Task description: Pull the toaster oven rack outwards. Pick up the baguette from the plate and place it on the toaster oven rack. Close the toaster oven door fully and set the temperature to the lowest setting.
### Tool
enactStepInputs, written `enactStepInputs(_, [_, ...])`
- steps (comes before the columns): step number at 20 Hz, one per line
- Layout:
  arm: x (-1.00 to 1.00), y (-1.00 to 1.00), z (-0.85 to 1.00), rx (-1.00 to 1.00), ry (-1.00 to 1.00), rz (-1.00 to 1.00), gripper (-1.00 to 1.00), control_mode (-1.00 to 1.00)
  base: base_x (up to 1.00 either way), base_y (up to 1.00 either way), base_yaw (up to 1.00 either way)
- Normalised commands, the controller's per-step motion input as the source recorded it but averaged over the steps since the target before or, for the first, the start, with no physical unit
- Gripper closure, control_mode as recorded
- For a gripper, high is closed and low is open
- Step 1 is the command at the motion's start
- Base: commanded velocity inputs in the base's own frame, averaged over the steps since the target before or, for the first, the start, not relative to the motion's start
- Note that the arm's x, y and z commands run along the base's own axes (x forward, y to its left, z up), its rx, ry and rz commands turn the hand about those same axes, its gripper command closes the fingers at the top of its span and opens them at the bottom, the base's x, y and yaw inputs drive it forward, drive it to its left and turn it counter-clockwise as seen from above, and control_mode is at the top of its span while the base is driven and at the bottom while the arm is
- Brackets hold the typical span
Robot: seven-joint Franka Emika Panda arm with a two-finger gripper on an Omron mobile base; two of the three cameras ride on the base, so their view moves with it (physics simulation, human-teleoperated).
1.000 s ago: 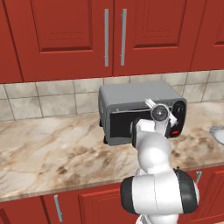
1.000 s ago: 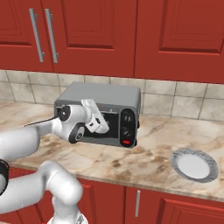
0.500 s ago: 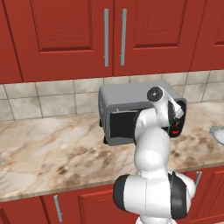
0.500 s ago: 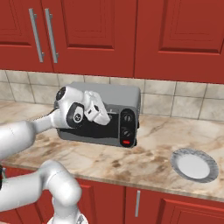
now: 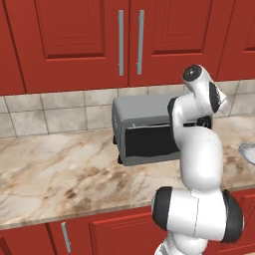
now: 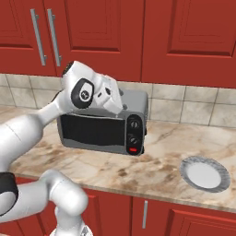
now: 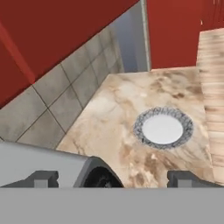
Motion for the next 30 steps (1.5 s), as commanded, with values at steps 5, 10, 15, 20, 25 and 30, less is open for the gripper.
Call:
enactStepInputs(5, [-0.99, -0.55, 0.14, 0.17, -0.13, -0.06, -1.0, -1.0, 0.0, 0.0, 0.0])
enactStepInputs(10, [-1.0, -0.38, -0.02, 0.28, -0.42, -0.04, -1.0, -1.0, 0.0, 0.0, 0.0])
enactStepInputs(15, [-0.98, -0.34, -0.12, 0.42, -0.49, -0.01, -1.0, -1.0, 0.0, 0.0, 0.0])
enactStepInputs(20, [-0.69, -0.23, -0.27, 0.43, -0.34, 0.01, -1.0, -1.0, 0.0, 0.0, 0.0])
enactStepInputs(25, [-0.25, -0.24, -0.25, 0.27, -0.17, 0.09, -1.0, -1.0, 0.0, 0.0, 0.0])
enactStepInputs(30, [0.0, -0.19, -0.29, 0.12, -0.15, 0.02, -1.0, -1.0, 0.0, 0.0, 0.0])
